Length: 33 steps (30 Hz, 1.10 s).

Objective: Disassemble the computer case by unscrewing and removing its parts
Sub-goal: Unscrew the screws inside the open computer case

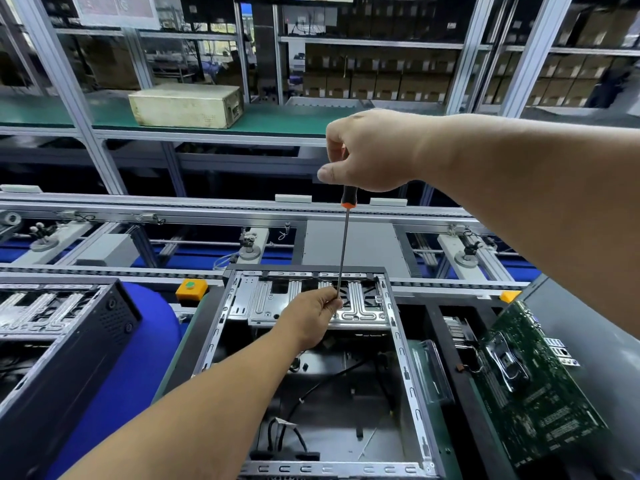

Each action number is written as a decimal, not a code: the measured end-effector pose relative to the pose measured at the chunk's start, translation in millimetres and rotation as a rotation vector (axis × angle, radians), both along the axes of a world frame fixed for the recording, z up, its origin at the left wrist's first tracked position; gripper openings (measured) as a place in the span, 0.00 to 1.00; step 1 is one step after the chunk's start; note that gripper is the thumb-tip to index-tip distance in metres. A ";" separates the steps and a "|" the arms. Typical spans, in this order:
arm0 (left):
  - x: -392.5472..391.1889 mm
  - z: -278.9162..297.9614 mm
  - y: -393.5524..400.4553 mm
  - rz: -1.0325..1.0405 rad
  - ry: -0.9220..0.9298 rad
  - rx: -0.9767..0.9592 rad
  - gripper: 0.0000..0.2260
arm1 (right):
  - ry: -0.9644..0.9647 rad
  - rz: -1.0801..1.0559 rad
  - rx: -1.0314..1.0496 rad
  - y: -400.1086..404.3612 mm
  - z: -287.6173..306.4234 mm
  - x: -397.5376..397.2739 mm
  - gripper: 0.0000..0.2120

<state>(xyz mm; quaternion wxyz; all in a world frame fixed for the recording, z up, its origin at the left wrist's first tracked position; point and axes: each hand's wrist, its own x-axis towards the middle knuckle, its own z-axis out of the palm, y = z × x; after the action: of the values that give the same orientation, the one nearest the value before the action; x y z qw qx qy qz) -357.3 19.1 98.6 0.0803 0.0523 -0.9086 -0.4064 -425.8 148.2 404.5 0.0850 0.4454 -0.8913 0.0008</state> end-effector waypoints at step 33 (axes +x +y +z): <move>3.0 7.1 6.0 0.019 -0.031 -0.053 0.13 | 0.154 -0.064 0.046 -0.6 3.6 1.9 0.23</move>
<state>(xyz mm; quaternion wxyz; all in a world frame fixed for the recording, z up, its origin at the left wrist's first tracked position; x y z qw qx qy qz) -354.3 25.1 105.7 0.0716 0.0652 -0.9197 -0.3806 -423.9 147.6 408.1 0.1430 0.4174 -0.8956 -0.0569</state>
